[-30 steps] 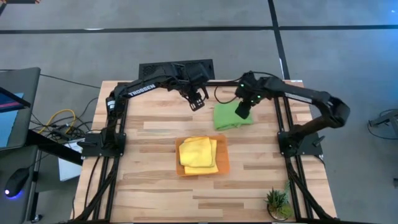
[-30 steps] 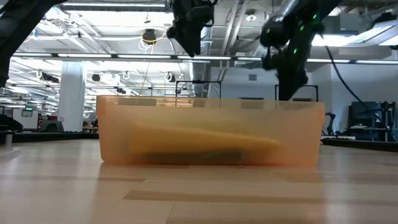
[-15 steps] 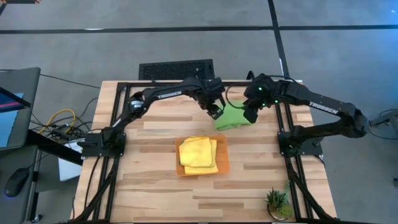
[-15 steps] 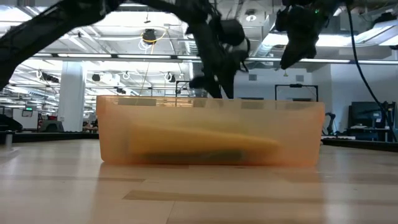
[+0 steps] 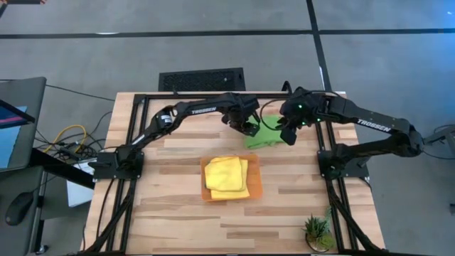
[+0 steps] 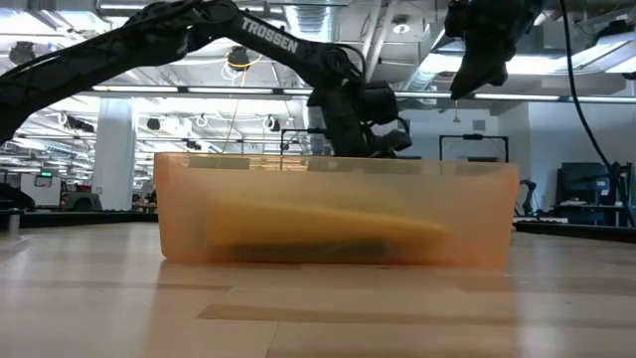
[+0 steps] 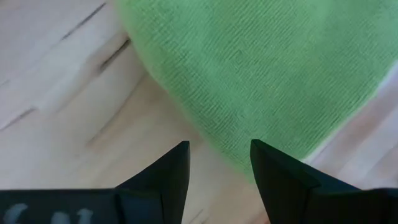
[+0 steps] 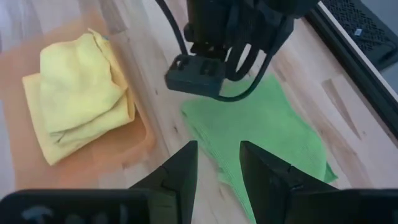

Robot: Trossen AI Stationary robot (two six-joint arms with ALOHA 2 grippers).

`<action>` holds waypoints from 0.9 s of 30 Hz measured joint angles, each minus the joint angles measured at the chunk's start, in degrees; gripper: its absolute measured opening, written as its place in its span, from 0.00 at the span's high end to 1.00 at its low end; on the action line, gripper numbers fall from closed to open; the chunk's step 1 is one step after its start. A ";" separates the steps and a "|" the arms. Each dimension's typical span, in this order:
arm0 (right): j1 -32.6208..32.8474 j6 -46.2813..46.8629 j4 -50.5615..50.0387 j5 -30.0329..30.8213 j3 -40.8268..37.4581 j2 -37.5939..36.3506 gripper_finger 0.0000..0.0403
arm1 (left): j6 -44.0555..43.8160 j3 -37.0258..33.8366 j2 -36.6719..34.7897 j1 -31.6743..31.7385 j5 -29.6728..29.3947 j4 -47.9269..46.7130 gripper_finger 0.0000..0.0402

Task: Fold microfiber towels
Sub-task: Put the green towel into the bin

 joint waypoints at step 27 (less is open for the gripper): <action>-0.06 -1.55 -0.30 -0.02 0.00 0.04 0.64 | -5.89 0.09 1.24 -1.61 -7.30 1.06 0.60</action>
